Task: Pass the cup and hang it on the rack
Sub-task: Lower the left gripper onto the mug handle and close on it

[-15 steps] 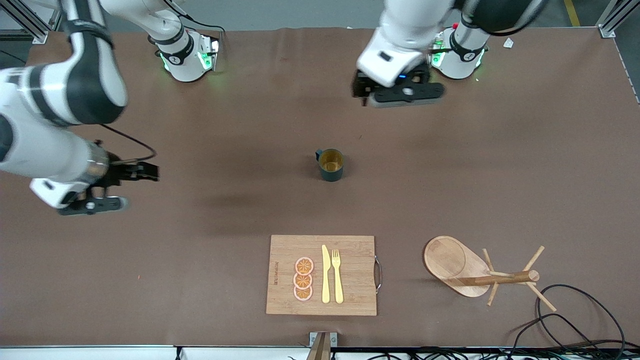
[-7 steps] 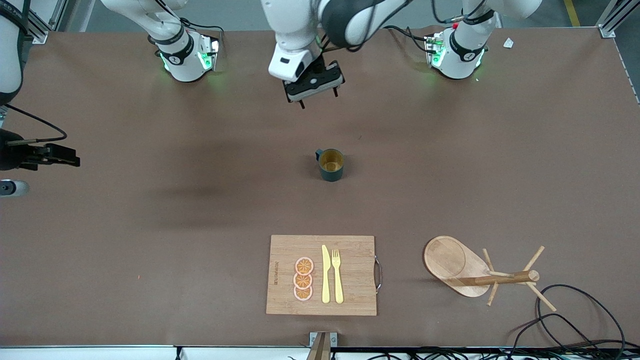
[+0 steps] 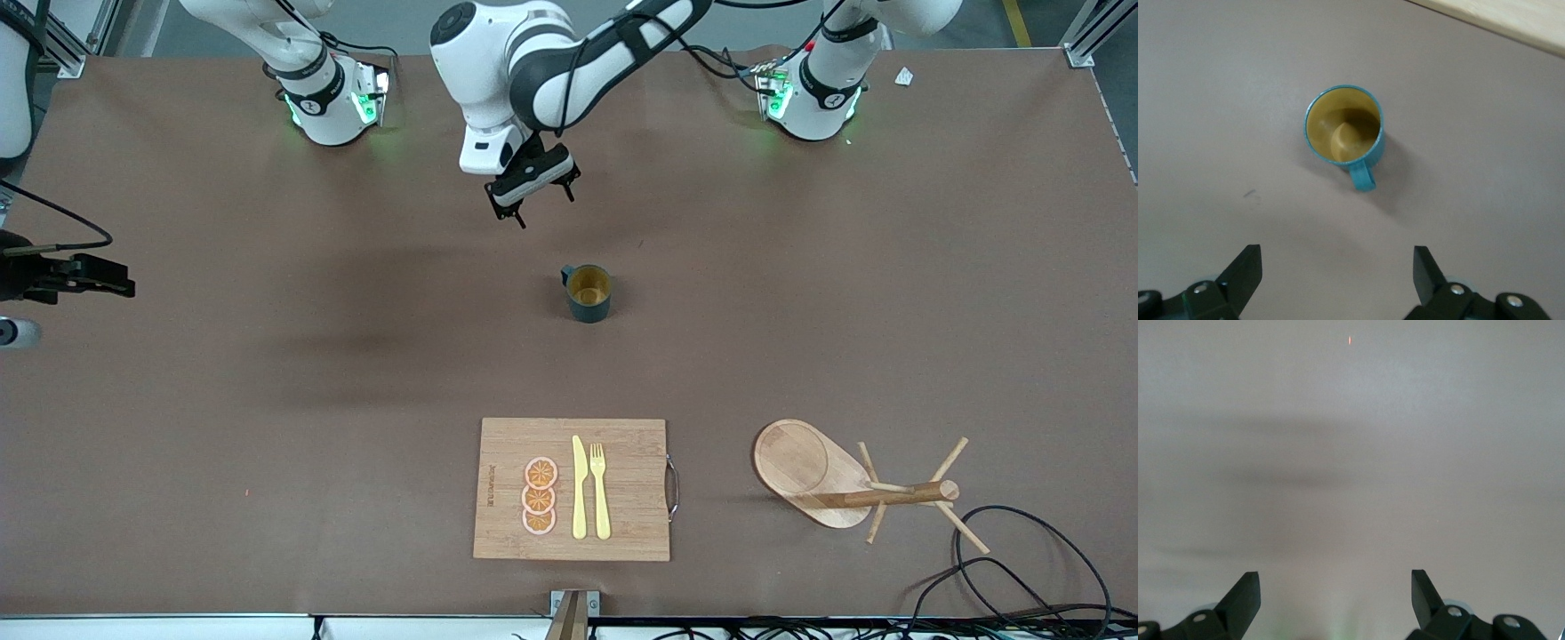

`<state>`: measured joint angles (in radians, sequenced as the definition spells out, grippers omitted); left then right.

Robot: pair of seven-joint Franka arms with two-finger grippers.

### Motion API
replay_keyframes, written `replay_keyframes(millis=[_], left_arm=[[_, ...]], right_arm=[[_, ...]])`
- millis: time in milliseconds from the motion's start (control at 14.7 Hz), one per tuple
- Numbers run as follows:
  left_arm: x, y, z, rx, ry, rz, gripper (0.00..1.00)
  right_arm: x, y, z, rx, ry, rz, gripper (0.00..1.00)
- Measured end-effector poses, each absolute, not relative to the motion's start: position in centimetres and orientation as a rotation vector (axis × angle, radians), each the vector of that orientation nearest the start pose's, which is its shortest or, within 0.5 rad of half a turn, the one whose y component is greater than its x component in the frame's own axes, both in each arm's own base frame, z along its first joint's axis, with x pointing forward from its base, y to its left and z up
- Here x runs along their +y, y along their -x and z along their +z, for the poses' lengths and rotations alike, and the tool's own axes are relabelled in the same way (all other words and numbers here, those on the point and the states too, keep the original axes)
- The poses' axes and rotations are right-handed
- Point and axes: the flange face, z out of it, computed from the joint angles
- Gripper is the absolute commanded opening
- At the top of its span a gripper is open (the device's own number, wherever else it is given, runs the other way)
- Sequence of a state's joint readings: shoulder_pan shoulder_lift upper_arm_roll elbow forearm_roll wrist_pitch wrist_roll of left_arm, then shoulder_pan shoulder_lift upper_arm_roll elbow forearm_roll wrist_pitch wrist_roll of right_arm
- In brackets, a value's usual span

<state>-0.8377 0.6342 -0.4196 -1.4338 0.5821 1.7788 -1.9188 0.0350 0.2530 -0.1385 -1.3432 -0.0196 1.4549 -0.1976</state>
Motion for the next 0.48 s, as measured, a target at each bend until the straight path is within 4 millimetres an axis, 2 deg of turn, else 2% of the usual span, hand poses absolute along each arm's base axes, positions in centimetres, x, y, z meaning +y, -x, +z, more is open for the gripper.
replay_keyframes(millis=[204, 476], left_arm=[[-63.1, -29.3, 28.9, -0.929, 2.706, -0.639, 0.98], [-63.6, -28.0, 25.2, -0.912, 2.650, -0.830, 0.98]], right_arm=[[-5.4, -61.5, 58.0, -0.153, 3.166, 0.209, 1.00], [-5.4, -61.5, 58.0, -0.153, 3.166, 0.212, 1.00]])
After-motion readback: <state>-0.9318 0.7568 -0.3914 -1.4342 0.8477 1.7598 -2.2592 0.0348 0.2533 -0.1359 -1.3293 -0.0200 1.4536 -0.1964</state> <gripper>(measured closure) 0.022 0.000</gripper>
